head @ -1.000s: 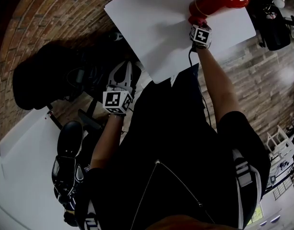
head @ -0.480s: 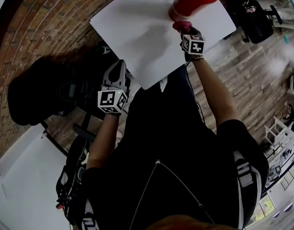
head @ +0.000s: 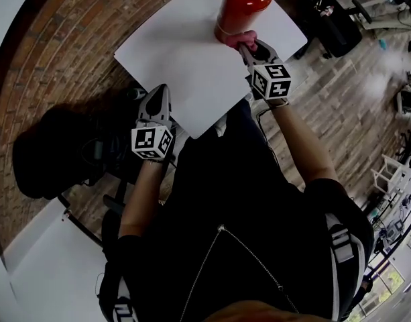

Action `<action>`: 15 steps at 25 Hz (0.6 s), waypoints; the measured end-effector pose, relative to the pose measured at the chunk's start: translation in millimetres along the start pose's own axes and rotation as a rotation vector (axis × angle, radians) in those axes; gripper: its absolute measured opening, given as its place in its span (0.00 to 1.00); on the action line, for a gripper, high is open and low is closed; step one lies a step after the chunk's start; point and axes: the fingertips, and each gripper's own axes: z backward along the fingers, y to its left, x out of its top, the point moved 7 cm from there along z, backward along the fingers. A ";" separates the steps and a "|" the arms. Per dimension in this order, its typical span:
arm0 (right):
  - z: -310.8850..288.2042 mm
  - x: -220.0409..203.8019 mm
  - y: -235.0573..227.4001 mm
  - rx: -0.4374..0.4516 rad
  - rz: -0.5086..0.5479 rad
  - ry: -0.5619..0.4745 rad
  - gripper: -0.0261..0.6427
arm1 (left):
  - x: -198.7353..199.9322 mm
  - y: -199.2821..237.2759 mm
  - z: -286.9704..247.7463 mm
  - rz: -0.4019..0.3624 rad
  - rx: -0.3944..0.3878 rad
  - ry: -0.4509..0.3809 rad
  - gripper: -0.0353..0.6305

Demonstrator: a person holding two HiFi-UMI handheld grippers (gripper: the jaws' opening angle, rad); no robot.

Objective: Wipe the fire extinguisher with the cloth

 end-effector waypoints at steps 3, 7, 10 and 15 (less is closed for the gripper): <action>28.9 23.5 4.7 0.015 0.018 -0.060 0.21 | 9.9 -5.9 -8.1 -0.006 -0.024 -0.022 0.08; 60.4 43.6 7.2 0.036 0.038 -0.119 0.21 | 20.3 -12.1 -19.1 -0.016 -0.051 -0.042 0.08; 79.8 51.0 6.6 0.046 0.048 -0.151 0.21 | 23.6 -18.2 -26.2 -0.024 -0.070 -0.048 0.08; 103.3 57.3 4.2 0.068 0.060 -0.194 0.21 | 25.5 -29.2 -37.5 -0.024 -0.096 -0.047 0.08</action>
